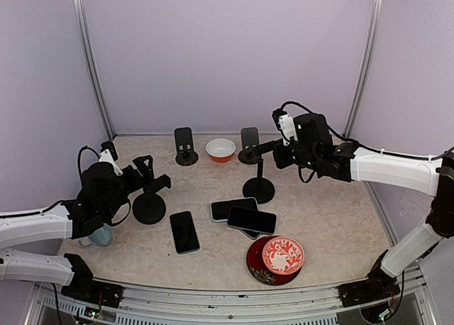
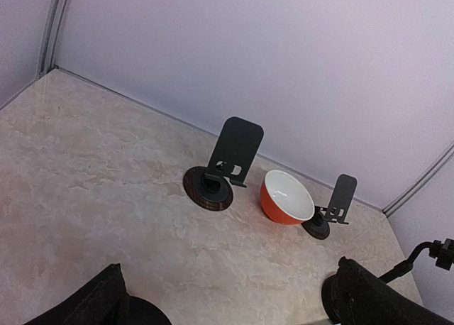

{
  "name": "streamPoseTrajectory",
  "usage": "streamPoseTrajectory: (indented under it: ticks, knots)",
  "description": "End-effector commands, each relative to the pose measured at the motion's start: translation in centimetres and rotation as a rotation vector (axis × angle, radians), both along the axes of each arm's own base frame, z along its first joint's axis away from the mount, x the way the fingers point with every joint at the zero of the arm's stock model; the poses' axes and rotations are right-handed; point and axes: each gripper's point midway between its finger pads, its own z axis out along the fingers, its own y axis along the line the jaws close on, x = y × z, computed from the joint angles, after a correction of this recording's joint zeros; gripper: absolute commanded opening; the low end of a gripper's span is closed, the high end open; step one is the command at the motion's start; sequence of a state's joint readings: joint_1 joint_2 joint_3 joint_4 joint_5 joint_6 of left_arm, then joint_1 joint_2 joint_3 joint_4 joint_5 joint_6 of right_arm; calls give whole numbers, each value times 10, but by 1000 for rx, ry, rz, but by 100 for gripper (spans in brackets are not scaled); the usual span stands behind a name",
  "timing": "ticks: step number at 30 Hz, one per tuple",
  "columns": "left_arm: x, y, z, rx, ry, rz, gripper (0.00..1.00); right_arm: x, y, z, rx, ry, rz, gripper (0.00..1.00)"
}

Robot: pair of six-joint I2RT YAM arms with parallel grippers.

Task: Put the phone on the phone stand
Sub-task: Place the phone stand at the center of the board.

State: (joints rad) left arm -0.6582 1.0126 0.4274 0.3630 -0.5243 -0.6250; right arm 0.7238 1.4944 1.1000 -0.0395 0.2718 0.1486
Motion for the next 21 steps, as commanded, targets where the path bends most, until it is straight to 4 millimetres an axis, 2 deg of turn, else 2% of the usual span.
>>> streamPoseTrajectory:
  ticks: [1,21]
  knots:
    - [-23,20,-90,289,276,-11,99,7,8,11,59,-28,11,0]
    - [-21,20,-92,296,285,-8,99,7,7,14,48,-37,9,0]
